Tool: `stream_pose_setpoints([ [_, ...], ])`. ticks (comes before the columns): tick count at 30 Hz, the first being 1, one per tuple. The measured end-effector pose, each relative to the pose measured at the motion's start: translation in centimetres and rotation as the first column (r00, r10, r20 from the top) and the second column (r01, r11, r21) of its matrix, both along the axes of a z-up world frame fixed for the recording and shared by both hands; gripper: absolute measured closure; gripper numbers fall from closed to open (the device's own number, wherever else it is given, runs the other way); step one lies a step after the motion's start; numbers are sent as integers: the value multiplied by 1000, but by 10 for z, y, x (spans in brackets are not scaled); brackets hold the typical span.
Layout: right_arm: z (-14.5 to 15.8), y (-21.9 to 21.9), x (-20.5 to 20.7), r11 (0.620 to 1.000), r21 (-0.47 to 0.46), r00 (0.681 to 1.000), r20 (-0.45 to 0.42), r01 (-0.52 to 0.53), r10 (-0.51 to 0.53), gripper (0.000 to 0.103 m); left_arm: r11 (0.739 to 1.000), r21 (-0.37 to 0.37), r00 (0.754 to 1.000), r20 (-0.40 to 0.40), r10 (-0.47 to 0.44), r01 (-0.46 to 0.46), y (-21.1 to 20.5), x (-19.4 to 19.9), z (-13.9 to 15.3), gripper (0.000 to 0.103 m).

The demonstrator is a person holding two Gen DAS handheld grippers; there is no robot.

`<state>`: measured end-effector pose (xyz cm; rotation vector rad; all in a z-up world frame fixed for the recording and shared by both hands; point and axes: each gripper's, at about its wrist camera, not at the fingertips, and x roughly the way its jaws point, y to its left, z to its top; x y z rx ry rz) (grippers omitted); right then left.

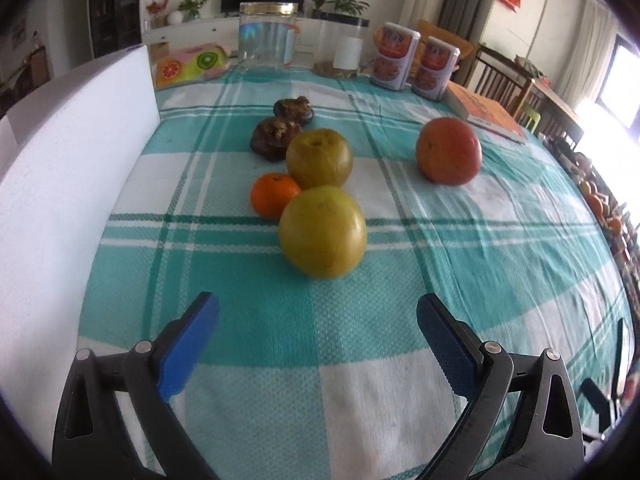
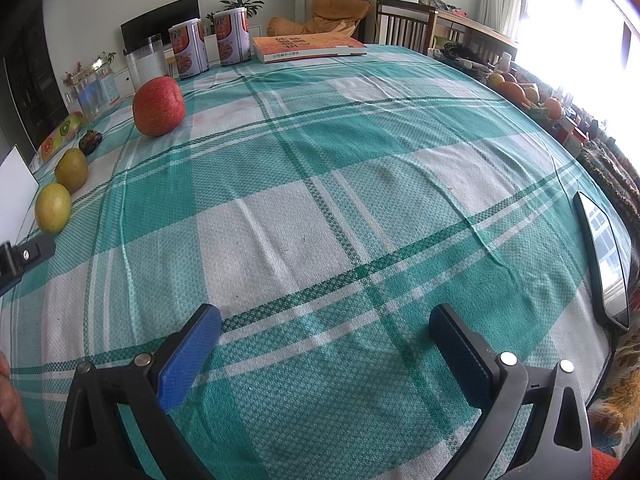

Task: Organize fruits
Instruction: 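Lower the left tool onto the large yellow-green grapefruit and grasp it, then lift the grapefruit with the left tool while the right tool moves toward the dark brown fruits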

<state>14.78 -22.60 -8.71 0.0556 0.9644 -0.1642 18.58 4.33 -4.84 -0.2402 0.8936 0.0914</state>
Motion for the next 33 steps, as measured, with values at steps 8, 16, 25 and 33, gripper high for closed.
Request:
stream_pose_setpoints([
  [8, 0, 0, 0, 1000, -1, 1000, 0, 0, 0, 0, 999, 22, 1000, 5, 25, -25, 5, 36, -3, 34],
  [16, 0, 0, 0, 1000, -1, 1000, -1, 0, 0, 0, 999, 22, 998, -38, -49, 50, -7, 9, 4, 50],
  [25, 0, 0, 0, 1000, -1, 1000, -1, 0, 0, 0, 983, 5, 978, -103, -184, 185, -17, -74, 4, 49],
  [33, 0, 0, 0, 1000, -1, 1000, -1, 0, 0, 0, 977, 140, 987, -15, -161, 161, -23, -82, -5, 19],
])
